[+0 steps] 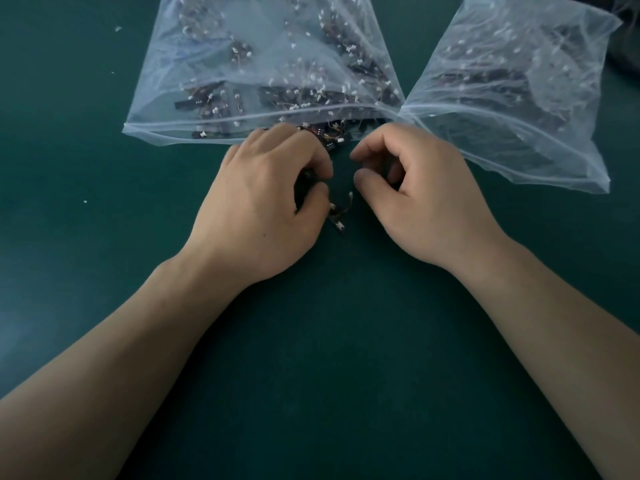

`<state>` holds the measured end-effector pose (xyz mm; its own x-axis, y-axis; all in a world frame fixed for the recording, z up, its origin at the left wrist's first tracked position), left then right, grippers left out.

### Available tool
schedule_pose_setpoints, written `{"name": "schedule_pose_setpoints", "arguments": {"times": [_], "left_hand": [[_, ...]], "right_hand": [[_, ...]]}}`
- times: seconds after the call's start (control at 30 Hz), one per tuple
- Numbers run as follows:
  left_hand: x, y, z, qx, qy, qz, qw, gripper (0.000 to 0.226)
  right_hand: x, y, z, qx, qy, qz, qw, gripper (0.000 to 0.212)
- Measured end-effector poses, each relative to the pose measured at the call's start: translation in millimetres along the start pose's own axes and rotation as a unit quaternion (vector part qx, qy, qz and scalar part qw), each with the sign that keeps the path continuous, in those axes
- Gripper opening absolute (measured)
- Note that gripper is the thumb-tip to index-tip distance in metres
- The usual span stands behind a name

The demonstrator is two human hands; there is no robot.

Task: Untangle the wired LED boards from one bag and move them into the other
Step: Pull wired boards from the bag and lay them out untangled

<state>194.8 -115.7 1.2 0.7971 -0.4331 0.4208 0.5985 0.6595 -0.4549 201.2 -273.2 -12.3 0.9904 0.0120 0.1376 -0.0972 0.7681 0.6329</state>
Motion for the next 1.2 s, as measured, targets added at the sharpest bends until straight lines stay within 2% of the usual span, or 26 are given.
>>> {"name": "schedule_pose_setpoints", "arguments": {"times": [0.1, 0.27, 0.43, 0.57, 0.67, 0.77, 0.83, 0.93, 1.0, 1.1, 1.2], "left_hand": [[1, 8, 16, -0.068, -0.068, 0.019, 0.995, 0.030], [2, 10, 25, -0.098, -0.107, 0.016, 0.989, 0.036], [3, 9, 23, -0.058, -0.075, -0.007, 0.995, 0.043], [3, 14, 19, -0.016, -0.048, -0.006, 0.999, 0.044], [5, 3, 9, -0.031, -0.002, -0.057, 0.998, 0.048], [5, -2, 6, -0.066, 0.018, -0.077, 0.995, 0.050], [4, 2, 10, -0.080, -0.001, -0.055, 0.995, 0.048], [4, 11, 22, -0.066, -0.054, -0.009, 0.996, 0.043], [4, 16, 29, -0.055, -0.070, 0.003, 0.996, 0.038], [3, 23, 32, -0.041, -0.046, 0.023, 0.998, 0.027], [1, 27, 21, -0.009, 0.014, 0.032, 0.999, 0.018]], "right_hand": [[0, -3, 3, 0.009, -0.010, -0.010, 1.000, 0.032], [-2, 1, -1, -0.031, 0.002, 0.006, 0.999, 0.033], [-2, 2, -1, -0.044, -0.001, 0.011, 0.999, 0.034], [-3, 4, 6, -0.008, -0.014, 0.019, 1.000, 0.023], [-4, 7, 1, -0.013, 0.040, 0.053, 0.998, 0.020], [-7, 7, -11, -0.072, 0.112, 0.087, 0.987, 0.038], [-7, 6, -10, -0.067, 0.120, 0.091, 0.986, 0.038], [-9, 7, -6, -0.047, 0.117, 0.102, 0.987, 0.023], [-11, 10, -5, -0.066, 0.122, 0.125, 0.982, 0.024], [-15, 12, -4, -0.061, 0.142, 0.144, 0.977, 0.024], [-17, 15, -6, -0.049, 0.144, 0.158, 0.976, 0.017]]}}
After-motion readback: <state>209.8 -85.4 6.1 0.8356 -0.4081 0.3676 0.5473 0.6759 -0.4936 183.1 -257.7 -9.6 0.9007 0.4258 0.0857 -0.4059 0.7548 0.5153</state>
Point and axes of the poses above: each hand's wrist, its own x-axis towards the middle knuckle, its own z-axis out of the back of the hand, y = z × x, the point moved 10 cm from there along x, towards the middle knuckle, and after that the axes turned 8 degrees about -z, right-handed, at the moved point
